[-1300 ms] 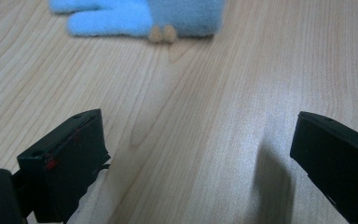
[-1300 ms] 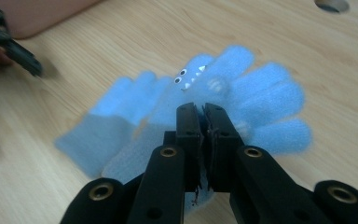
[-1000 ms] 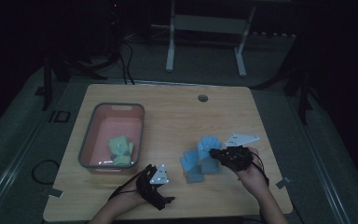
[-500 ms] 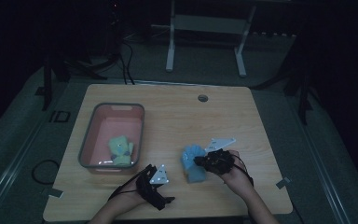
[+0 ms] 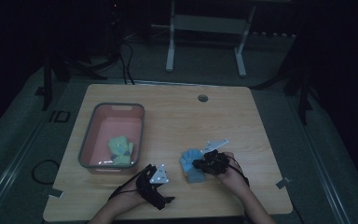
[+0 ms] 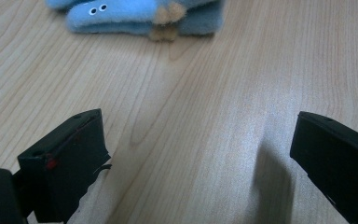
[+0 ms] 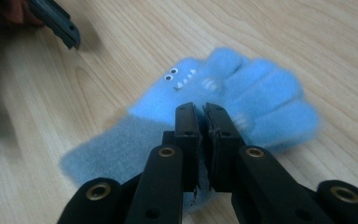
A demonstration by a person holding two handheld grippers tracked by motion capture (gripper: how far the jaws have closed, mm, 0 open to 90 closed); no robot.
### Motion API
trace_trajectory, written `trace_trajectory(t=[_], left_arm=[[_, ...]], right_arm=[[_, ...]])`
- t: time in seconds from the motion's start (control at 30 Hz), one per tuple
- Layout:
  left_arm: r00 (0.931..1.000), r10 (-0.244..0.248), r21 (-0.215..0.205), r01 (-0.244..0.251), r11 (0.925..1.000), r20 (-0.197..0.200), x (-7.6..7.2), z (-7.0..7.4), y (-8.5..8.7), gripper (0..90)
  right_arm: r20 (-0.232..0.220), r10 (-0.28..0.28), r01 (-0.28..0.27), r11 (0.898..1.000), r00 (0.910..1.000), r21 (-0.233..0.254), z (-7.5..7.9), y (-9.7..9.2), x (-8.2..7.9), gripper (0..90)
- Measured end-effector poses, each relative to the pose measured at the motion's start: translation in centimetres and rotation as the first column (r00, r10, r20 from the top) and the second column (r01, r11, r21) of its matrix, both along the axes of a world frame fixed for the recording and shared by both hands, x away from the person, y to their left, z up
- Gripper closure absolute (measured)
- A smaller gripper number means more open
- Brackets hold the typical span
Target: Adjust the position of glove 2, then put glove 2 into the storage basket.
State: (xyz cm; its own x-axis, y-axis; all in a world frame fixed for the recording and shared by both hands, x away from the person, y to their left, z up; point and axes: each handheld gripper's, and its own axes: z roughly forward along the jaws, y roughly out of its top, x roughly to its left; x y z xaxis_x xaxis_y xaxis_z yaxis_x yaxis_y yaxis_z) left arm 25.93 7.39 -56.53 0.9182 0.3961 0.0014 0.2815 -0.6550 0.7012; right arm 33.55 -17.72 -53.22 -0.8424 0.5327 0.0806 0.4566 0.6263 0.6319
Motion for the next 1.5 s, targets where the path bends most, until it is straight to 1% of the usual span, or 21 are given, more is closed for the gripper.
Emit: trace_trajectory(t=[0.07,0.2,0.27,0.3,0.43,0.57,0.63,0.7,0.77,0.8,0.83,0.87,0.9,1.0,1.07,1.17,1.2,1.27,1.43,1.47,1.5], left_arm=[[1.0000,0.000,-0.003,0.000,1.0000,-0.004,0.0,0.0,0.0,3.9],[0.9999,0.003,-0.006,-0.003,1.0000,-0.010,0.0,-0.1,0.0,3.9],[0.9999,-0.002,-0.026,0.002,0.9997,-0.011,0.0,0.0,0.0,3.9],[0.9999,-0.007,-0.036,0.007,0.9993,-0.015,0.0,0.0,0.0,3.9],[1.0000,-0.005,-0.048,0.005,0.9988,0.000,0.0,0.2,0.1,3.9],[0.9998,0.008,-0.079,-0.006,0.9969,0.020,-0.1,0.4,0.1,4.8],[0.9997,0.022,-0.091,-0.022,0.9956,0.007,0.0,0.6,0.1,4.7],[0.9992,0.039,-0.080,-0.039,0.9960,-0.001,0.1,0.8,0.2,4.7],[0.9980,0.063,-0.054,-0.063,0.9966,0.008,0.2,1.0,0.2,4.8],[0.9979,0.065,-0.044,-0.064,0.9970,0.006,0.2,1.0,0.2,4.8],[0.9976,0.069,-0.038,-0.068,0.9969,0.002,0.2,1.0,0.1,4.8],[0.9976,0.069,-0.038,-0.068,0.9969,0.002,0.2,1.0,0.1,4.8],[0.9977,0.067,-0.018,-0.067,0.9976,-0.010,0.2,1.1,-0.1,4.8],[0.9991,0.039,0.010,-0.039,0.9992,0.015,-0.2,1.3,-0.5,5.1],[0.9990,0.029,0.014,-0.030,0.9995,0.033,-0.4,1.5,-0.7,6.0],[0.9992,0.028,-0.003,-0.028,0.9996,0.029,-0.4,1.8,-0.9,8.2],[0.9991,0.027,-0.011,-0.027,0.9996,0.034,-0.4,2.0,-0.9,10.4],[0.9991,0.024,-0.027,-0.023,0.9994,0.035,-0.4,2.2,-1.0,10.5],[0.9990,0.004,-0.038,-0.002,0.9993,0.046,-0.3,2.7,-1.7,12.6],[0.9987,-0.002,-0.034,0.003,0.9994,0.051,-0.3,2.8,-1.9,12.8],[0.9986,-0.006,-0.042,0.008,0.9991,0.052,-0.3,2.8,-2.1,12.8]], right_arm=[[-0.009,-0.006,0.006,1.000,0.9999,0.004,-0.2,0.0,0.0,83.2],[-0.006,-0.007,0.007,1.000,1.0000,0.008,-0.3,0.0,-0.2,79.8],[0.004,-0.003,0.003,1.000,1.0000,0.022,-0.1,-0.1,-0.3,77.6],[0.009,-0.001,0.001,1.000,1.0000,0.031,0.0,-0.2,-0.4,76.1],[0.028,0.005,-0.006,0.999,0.9996,0.049,0.5,-0.5,-0.6,65.0],[0.069,0.001,-0.005,0.998,0.9976,0.055,1.2,-1.0,-0.9,49.6],[0.074,-0.014,0.008,0.998,0.9971,0.070,1.3,-1.3,-0.9,41.6],[0.060,-0.026,0.021,0.996,0.9978,0.092,1.4,-1.7,-0.7,32.8],[0.051,-0.032,0.027,0.995,0.9982,0.100,1.4,-2.1,-0.6,22.0],[0.057,-0.031,0.025,0.994,0.9979,0.107,1.4,-2.3,-0.5,15.1],[0.069,-0.040,0.033,0.994,0.9968,0.105,1.4,-2.4,-0.5,13.0],[0.080,-0.054,0.046,0.995,0.9953,0.094,1.4,-2.5,-0.5,13.7],[0.085,-0.067,0.059,0.995,0.9941,0.086,1.4,-2.6,-0.5,13.5],[0.091,-0.095,0.088,0.993,0.9914,0.072,1.5,-3.0,-0.4,12.8],[0.123,-0.111,0.104,0.992,0.9861,0.066,1.7,-3.4,-0.3,14.1],[0.153,-0.122,0.113,0.991,0.9807,0.067,2.1,-4.0,-0.2,14.2],[0.158,-0.127,0.118,0.991,0.9794,0.061,2.2,-4.1,-0.2,14.2],[0.178,-0.132,0.125,0.991,0.9752,0.051,2.4,-4.3,-0.2,14.2],[0.119,-0.167,0.157,0.983,0.9787,0.096,2.7,-4.8,0.0,14.1],[0.106,-0.165,0.154,0.983,0.9806,0.101,2.7,-4.8,0.0,12.3],[0.096,-0.155,0.143,0.983,0.9833,0.117,2.8,-4.9,0.0,10.8]])
